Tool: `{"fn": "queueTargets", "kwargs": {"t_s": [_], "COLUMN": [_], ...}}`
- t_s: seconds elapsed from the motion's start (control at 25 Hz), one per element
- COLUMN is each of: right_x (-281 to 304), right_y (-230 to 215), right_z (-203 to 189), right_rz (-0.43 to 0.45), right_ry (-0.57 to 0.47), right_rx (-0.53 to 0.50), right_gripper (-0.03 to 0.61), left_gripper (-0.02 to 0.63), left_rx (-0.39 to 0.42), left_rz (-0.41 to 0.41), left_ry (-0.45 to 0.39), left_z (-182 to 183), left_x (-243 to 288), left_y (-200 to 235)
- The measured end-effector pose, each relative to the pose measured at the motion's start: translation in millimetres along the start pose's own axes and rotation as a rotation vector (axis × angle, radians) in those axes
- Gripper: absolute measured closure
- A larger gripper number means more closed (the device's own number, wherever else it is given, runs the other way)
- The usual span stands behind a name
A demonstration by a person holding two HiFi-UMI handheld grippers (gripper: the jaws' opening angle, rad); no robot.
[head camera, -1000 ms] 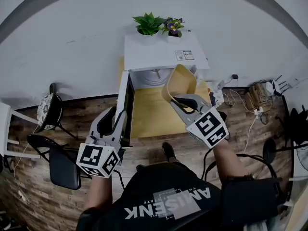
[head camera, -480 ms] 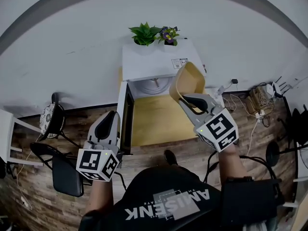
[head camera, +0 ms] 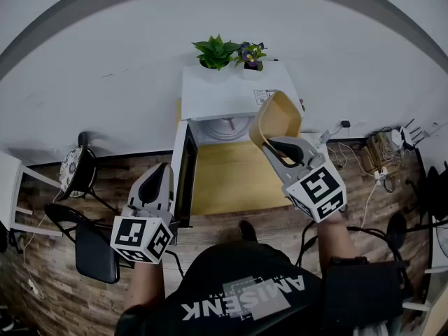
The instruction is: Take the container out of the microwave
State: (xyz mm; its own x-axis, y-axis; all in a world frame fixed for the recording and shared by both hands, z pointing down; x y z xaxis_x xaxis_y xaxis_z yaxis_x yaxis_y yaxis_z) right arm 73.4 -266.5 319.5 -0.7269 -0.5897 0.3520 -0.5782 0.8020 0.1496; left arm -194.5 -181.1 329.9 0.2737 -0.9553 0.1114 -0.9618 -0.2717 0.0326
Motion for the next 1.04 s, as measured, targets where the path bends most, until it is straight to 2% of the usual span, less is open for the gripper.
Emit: {"fn": "queueTargets", "kwargs": {"t_s": [0.2,0.36,0.6,0.8,1.04], "right_x": [3,5,7,10,11], "right_y": [-1,-3,-8,-10,-14], "right_z": [-3,-1,4,5,3], "right_rz": [0.022,0.021,0.021,0.014,0.003], "right_ry": [0.019,0.011,-0.007,-0.003,0.000], "right_rx": [-0.008,-0.014,-0.015,-0.019,-0.014], "right_gripper": [0.552,0.552,0.552,0.552,0.552], "left_gripper": [0.612,0.612,0.612,0.612,0.612], "left_rx": [-0.053,-0.025,-0.043,0.017,0.003], "left_rz": [-0.006,0.014,0.013,0.002,0.009], "left_ry": [-0.023,-0.020,-0.009,-0.005,0.011], "left_z": [6,4,5,6,3], "left_x": [-1,2,8,8,10], "left_y": [-3,-3,-1,-3,-1]}}
Point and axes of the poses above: the fingertips, and each gripper's own axes: x forward along the fingers, y to its left, z out of its top, the point moved 7 cm from there along -x, backward along the fingers, and after that the axes turned 6 degrees about x, right-handed, at the moved point
